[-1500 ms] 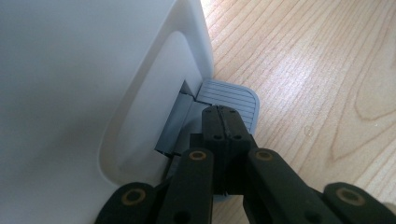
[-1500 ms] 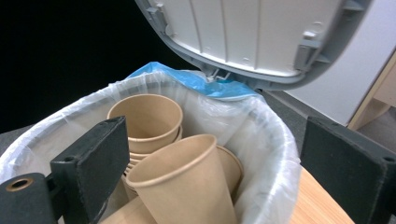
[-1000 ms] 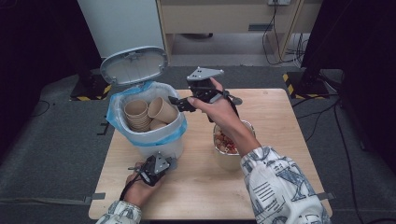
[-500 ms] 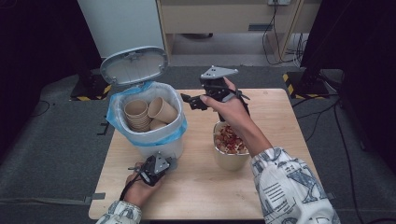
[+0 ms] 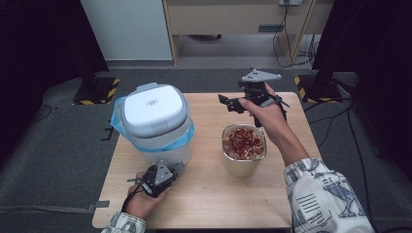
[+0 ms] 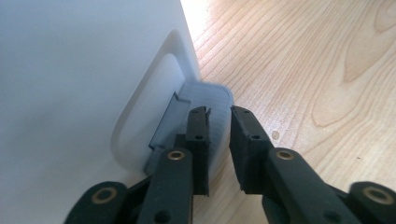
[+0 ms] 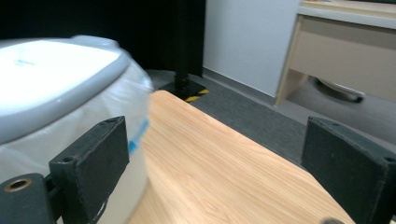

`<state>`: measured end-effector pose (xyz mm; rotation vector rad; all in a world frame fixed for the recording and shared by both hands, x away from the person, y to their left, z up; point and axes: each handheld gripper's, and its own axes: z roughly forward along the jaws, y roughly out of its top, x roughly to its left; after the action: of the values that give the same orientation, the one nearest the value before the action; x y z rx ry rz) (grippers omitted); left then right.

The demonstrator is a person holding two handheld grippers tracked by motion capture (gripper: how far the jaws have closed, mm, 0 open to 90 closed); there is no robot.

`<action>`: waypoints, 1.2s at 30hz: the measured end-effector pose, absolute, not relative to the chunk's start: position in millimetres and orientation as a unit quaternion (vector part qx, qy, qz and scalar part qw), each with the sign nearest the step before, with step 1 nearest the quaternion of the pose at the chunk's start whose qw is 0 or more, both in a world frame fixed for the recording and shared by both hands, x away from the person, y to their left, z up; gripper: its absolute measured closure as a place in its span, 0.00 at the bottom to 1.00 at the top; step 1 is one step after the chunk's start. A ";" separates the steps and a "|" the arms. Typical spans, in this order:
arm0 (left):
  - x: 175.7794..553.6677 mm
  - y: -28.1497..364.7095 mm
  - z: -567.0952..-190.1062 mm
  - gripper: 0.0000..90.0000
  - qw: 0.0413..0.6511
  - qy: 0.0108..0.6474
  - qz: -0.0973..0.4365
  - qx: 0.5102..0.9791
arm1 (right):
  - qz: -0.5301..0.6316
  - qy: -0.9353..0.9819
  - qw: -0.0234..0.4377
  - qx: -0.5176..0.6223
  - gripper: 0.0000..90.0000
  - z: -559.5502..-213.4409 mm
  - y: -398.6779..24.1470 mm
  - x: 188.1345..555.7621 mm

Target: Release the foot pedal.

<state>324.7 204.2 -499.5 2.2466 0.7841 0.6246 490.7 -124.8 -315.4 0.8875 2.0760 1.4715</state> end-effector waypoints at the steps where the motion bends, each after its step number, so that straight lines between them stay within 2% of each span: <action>1: 324.4 205.2 -499.1 0.82 0.336 0.304 0.237 0.859 | 0.531 0.749 0.223 0.327 0.09 -316.4 -130.1 490.8; 6: 322.0 209.4 -496.4 0.76 0.351 0.322 0.234 0.848 | 0.522 0.746 0.234 0.342 0.09 -321.0 -151.3 492.0; 17: 317.1 221.0 -489.1 0.47 0.379 0.359 0.226 0.823 | 0.511 0.742 0.243 0.360 0.09 -326.0 -169.3 492.6; 22: 314.1 231.3 -486.5 0.39 0.399 0.370 0.205 0.814 | 0.509 0.740 0.246 0.365 0.09 -327.5 -177.1 492.0; 27: 307.0 230.6 -486.1 0.36 0.402 0.361 0.188 0.820 | 0.506 0.738 0.249 0.371 0.09 -329.0 -185.3 490.5; 36: 302.1 247.6 -487.4 0.34 0.400 0.392 0.171 0.811 | 0.495 0.731 0.259 0.391 0.09 -336.3 -210.3 486.2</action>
<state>302.1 247.6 -487.4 2.0503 0.9919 0.4326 486.2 -210.3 -336.3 1.0587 1.9822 1.3420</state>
